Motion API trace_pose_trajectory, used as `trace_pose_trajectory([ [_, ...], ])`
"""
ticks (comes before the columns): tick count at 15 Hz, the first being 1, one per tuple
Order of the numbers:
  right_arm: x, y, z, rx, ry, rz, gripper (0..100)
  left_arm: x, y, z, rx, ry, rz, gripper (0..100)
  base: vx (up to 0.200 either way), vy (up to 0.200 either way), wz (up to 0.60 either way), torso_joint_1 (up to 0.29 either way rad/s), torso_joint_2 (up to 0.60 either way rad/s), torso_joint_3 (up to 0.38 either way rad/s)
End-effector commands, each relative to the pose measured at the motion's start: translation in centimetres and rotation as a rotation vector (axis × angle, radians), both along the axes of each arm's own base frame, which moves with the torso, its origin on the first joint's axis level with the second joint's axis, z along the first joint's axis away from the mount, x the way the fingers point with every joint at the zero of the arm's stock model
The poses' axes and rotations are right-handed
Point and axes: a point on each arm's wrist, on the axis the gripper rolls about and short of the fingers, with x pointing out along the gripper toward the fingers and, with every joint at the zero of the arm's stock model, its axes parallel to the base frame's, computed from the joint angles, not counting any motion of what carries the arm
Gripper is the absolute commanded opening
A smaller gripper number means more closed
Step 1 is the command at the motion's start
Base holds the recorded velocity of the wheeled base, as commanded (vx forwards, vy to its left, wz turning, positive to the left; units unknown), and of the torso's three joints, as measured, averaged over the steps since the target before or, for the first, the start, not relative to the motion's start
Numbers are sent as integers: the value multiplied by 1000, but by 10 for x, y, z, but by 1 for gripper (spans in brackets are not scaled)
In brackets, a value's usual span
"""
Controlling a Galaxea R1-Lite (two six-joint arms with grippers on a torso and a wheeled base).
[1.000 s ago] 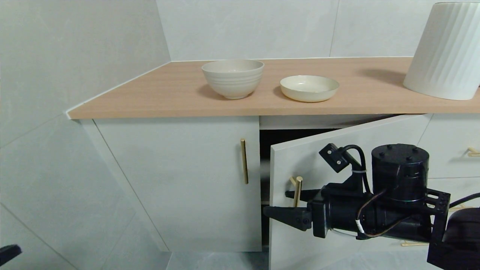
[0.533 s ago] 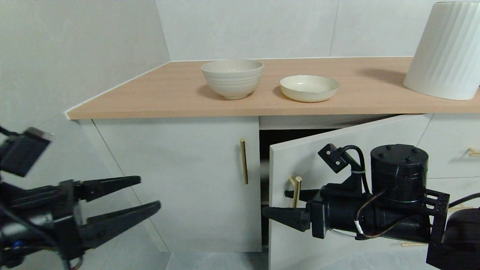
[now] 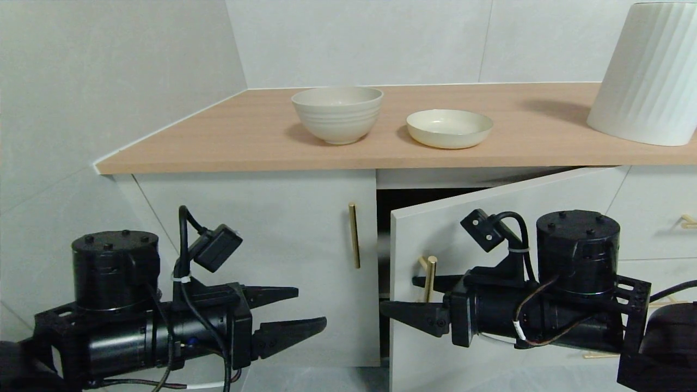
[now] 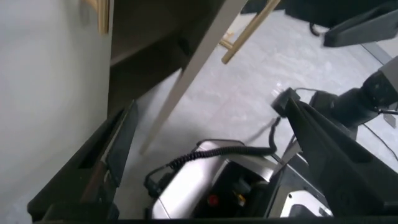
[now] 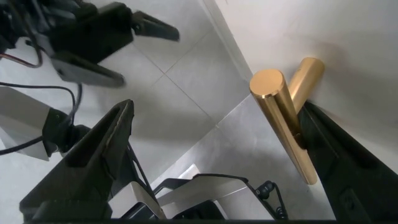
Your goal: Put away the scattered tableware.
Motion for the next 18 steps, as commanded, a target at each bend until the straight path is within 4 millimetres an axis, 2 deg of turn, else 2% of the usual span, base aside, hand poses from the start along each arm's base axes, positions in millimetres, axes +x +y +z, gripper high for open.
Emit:
trace_pose_trajectory([
  [1,0,1,-2,-6,8,1,100,3,-3,-7,10,27,-9,100,0,0,0,0,0,0],
  [2,1,1,-3,-8,9,1,100,3,-4,-8,10,31,-11,0,0,0,0,0,0,0],
  [6,0,1,-3,-8,9,1,100,10,-8,0,-5,-7,-17,0,0,0,0,0,0,0],
  [9,0,0,-1,-5,3,2,100,24,-16,13,-51,-13,-9,0,0,0,0,0,0,0],
  [11,-1,0,0,-3,1,2,100,34,-26,8,-62,1,-30,0,0,0,0,0,0,0],
  [13,-3,-2,2,1,-4,4,100,59,-46,-12,-83,-46,-61,0,0,0,0,0,0,0],
  [15,-4,-1,3,2,-5,10,100,86,-62,-21,-118,-125,-71,0,0,0,0,0,0,0],
  [18,-6,-2,5,3,-8,4,100,91,-93,-24,-122,-124,-137,0,0,0,0,0,0,0],
])
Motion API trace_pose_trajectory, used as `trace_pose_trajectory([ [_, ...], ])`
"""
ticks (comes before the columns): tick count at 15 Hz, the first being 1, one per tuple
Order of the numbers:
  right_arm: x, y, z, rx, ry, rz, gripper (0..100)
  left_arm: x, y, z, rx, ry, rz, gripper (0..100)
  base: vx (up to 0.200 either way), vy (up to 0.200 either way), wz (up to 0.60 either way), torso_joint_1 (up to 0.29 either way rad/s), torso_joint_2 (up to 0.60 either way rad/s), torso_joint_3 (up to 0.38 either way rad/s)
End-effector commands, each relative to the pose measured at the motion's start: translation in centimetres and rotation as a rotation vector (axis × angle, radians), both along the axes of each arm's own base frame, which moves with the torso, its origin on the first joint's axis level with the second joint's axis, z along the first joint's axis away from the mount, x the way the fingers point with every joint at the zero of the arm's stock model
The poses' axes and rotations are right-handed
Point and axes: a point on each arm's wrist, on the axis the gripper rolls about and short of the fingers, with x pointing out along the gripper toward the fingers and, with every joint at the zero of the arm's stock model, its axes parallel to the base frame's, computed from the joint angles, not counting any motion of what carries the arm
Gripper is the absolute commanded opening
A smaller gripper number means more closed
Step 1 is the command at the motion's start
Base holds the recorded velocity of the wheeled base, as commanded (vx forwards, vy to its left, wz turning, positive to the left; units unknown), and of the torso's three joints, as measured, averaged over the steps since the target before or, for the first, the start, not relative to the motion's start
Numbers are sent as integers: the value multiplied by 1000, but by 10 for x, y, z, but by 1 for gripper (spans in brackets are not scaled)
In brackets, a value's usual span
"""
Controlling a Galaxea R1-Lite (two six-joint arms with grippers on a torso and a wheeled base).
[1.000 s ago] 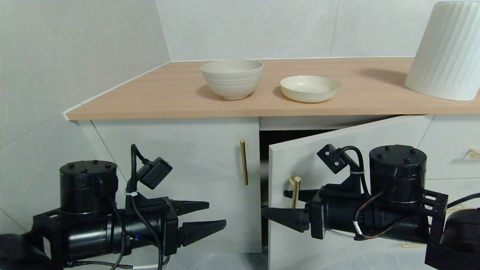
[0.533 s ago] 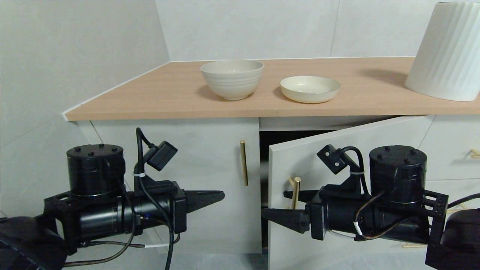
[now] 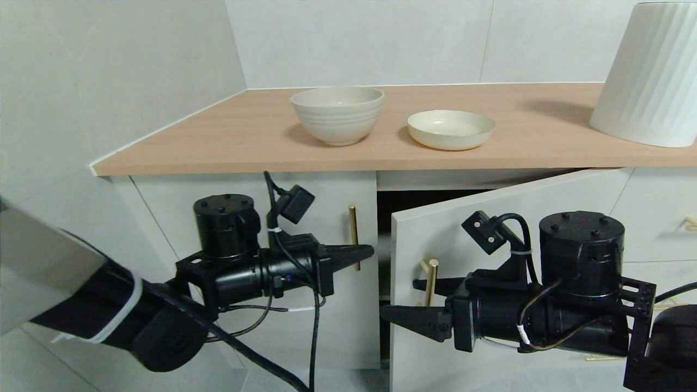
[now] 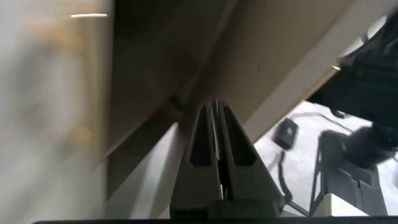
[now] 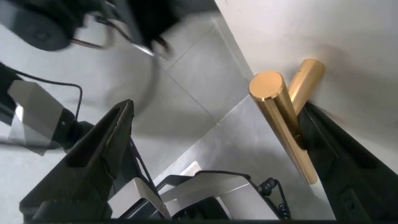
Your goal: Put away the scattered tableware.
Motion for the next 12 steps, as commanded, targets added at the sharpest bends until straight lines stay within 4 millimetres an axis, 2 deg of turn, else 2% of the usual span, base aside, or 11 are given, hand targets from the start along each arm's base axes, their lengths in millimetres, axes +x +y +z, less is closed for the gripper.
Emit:
trace_pose_trajectory([
  [1,-2,-2,3,5,-6,-1,100,12,-30,-21,18,28,-50,0,0,0,0,0,0,0],
  [2,-4,-3,3,4,-5,-1,100,17,-38,-26,21,23,-45,0,0,0,0,0,0,0],
  [4,-5,-4,3,3,-4,-1,100,24,-42,-37,28,26,-32,0,0,0,0,0,0,0],
  [6,-5,-5,2,-1,-1,-3,100,25,-45,-36,13,-3,-28,0,0,0,0,0,0,0],
  [9,-7,-10,-2,-15,4,-15,100,18,-58,-32,-12,-48,-33,0,0,0,0,0,0,0],
  [12,1,-22,1,-38,-62,-110,100,4,-75,-33,-32,-82,-53,0,0,0,0,0,0,0],
])
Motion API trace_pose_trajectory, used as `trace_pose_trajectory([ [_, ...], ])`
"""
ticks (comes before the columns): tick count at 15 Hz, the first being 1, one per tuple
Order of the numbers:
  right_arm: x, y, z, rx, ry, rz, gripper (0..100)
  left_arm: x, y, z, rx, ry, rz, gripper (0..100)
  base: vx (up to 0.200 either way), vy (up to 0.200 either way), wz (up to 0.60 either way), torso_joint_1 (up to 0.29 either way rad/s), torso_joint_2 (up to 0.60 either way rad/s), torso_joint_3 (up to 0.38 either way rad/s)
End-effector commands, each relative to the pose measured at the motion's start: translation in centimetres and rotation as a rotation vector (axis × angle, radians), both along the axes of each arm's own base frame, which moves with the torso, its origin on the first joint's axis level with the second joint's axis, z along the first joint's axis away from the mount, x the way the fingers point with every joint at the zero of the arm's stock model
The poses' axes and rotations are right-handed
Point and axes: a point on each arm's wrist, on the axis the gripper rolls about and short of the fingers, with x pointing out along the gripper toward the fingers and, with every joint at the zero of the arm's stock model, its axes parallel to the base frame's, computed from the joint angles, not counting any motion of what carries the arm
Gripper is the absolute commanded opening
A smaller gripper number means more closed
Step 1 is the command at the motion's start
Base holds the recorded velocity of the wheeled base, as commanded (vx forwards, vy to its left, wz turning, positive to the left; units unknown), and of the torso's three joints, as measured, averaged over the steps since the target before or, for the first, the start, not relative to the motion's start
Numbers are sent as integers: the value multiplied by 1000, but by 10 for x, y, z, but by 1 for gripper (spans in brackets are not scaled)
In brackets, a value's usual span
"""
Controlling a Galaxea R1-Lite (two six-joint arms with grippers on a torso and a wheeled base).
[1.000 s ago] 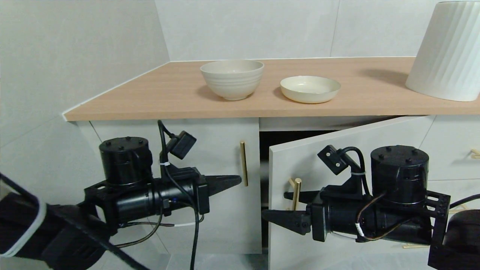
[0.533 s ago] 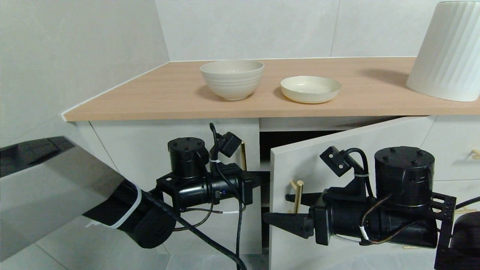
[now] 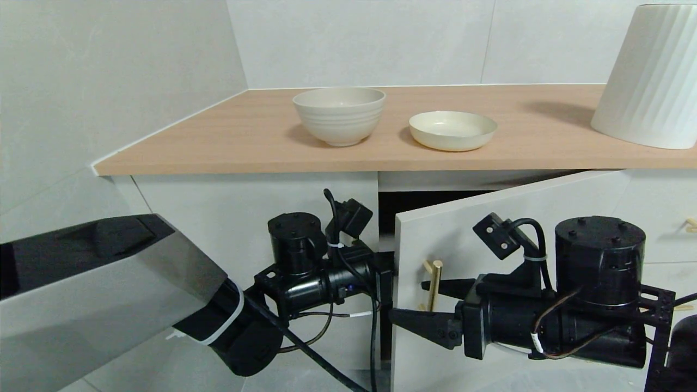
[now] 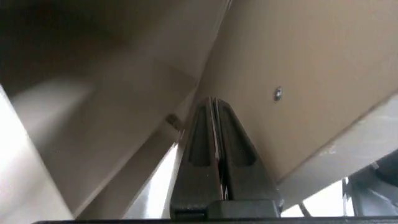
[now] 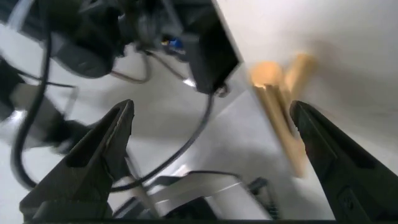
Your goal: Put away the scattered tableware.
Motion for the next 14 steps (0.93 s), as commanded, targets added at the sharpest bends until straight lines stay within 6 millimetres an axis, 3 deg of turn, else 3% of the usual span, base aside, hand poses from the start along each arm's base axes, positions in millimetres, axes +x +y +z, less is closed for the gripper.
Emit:
trace_pose_trajectory([
  [1,2,-7,3,-8,-27,-29,100,-6,-7,-1,0,1,-21,0,0,0,0,0,0,0],
  [4,2,-22,13,-21,-63,-66,100,-9,-8,2,-9,-7,-29,0,0,0,0,0,0,0],
  [9,-51,-63,34,-72,-6,-61,100,-11,-7,1,-6,4,-29,0,0,0,0,0,0,0],
  [14,-70,-75,21,-116,51,-39,100,-16,-2,6,-5,7,-29,0,0,0,0,0,0,0],
])
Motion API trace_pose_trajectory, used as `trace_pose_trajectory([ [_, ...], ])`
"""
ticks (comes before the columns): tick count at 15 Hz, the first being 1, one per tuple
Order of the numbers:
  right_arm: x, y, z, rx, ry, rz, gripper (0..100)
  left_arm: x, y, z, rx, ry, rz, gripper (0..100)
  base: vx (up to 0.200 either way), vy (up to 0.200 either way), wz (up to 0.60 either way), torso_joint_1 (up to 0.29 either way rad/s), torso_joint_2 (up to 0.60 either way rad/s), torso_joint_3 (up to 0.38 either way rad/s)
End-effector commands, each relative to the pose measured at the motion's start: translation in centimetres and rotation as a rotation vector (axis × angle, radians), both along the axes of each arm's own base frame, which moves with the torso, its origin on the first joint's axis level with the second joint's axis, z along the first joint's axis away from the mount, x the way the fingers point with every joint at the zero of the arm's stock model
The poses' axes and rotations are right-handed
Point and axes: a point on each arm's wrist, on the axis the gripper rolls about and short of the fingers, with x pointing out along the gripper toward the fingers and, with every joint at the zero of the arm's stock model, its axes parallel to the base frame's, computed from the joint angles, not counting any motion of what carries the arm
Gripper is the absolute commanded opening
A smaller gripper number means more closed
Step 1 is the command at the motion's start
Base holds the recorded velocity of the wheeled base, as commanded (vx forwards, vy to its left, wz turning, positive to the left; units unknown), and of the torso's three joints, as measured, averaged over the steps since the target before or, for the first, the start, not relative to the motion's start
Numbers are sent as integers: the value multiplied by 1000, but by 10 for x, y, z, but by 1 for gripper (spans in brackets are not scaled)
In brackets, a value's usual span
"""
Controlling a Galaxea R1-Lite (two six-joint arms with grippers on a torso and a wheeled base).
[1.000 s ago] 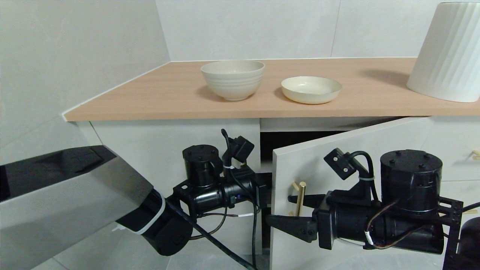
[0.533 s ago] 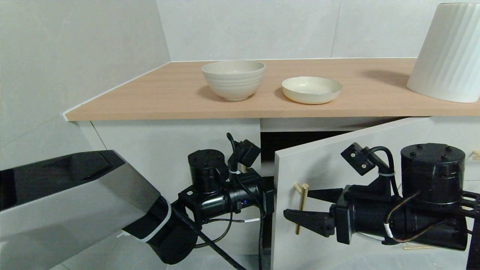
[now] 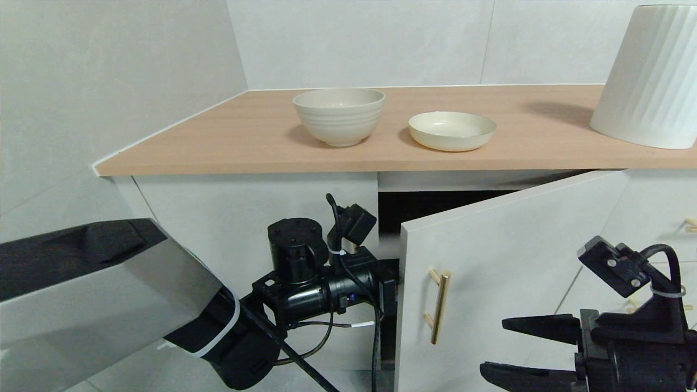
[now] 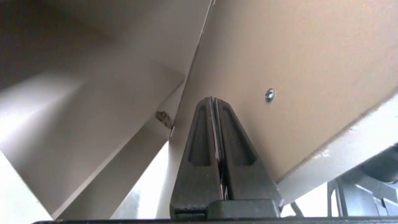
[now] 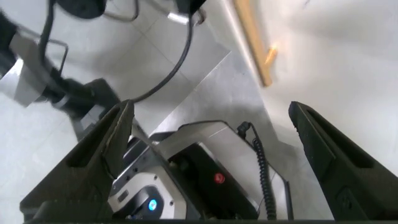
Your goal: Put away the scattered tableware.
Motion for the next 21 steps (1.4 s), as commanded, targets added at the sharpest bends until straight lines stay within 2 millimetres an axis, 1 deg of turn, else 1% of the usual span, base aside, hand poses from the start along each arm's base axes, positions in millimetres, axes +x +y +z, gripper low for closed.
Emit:
trace_pose_trajectory([
  [1,-6,-4,0,7,-7,6,100,-1,1,3,-6,-1,1,0,0,0,0,0,0,0],
  [8,-5,-3,-4,-4,7,8,100,0,0,0,-5,11,1,0,0,0,0,0,0,0],
  [14,-6,-3,-3,-3,4,8,100,4,-5,-1,-14,15,-3,0,-200,0,0,2,3,-2],
  [16,-6,-3,-3,-3,5,8,100,5,-8,-2,-16,13,-8,0,0,0,0,0,0,0],
  [18,-6,-3,-3,-2,2,8,100,11,-13,-1,-24,2,-8,0,0,0,0,0,0,0],
  [21,-6,-3,-4,-4,5,8,100,18,-19,4,-18,10,-8,0,0,0,0,0,0,0],
])
